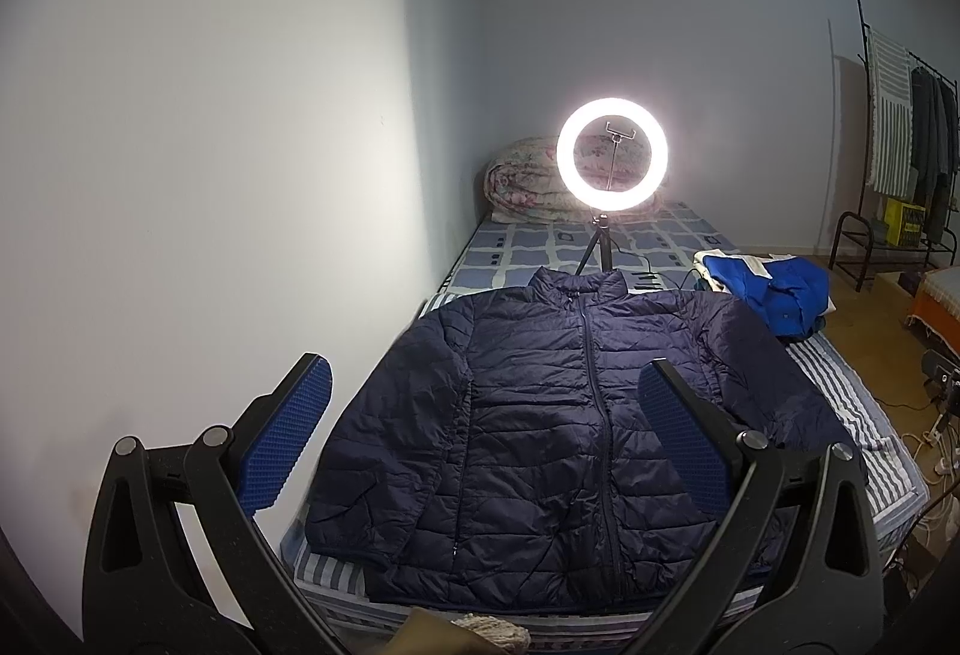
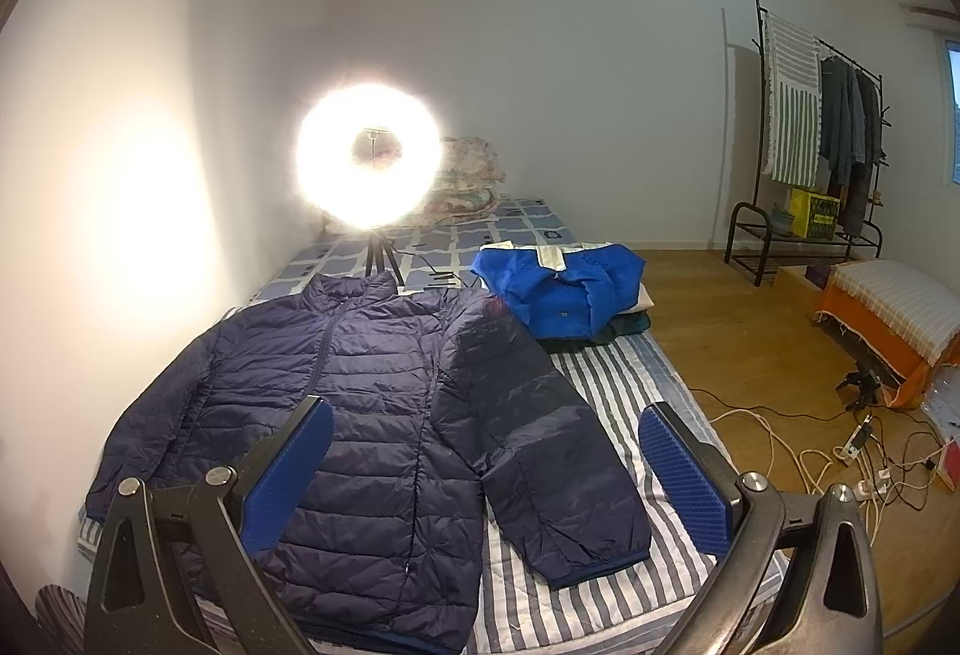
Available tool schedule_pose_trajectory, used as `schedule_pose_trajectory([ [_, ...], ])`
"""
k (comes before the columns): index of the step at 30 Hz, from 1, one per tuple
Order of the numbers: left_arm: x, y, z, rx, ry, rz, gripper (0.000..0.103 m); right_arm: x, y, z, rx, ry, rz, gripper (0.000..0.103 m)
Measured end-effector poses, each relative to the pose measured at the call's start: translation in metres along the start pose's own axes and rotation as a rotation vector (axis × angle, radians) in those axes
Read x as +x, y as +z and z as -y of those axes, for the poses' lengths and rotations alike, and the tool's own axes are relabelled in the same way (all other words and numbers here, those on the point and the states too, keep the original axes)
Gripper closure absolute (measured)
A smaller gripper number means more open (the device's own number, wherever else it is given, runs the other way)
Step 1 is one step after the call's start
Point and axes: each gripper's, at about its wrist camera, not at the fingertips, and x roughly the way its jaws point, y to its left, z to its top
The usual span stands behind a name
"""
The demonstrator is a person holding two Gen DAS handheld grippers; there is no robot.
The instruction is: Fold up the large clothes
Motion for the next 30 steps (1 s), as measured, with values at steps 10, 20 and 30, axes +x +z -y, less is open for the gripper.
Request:
schedule_pose_trajectory([
  [10, 0.001, 0.0, -0.001, 0.001, -0.003, -0.002, 0.0, 0.0, 0.0, 0.0, -0.001, 0.0, -0.001, 0.0],
  [20, 0.001, -0.001, 0.002, 0.003, -0.001, -0.004, 0.0, 0.005, 0.001, -0.003, 0.003, 0.014, -0.007, 0.0],
  [30, 0.006, -0.005, 0.003, 0.005, 0.003, -0.011, 0.0, 0.01, 0.002, -0.006, 0.001, 0.038, -0.021, 0.0],
])
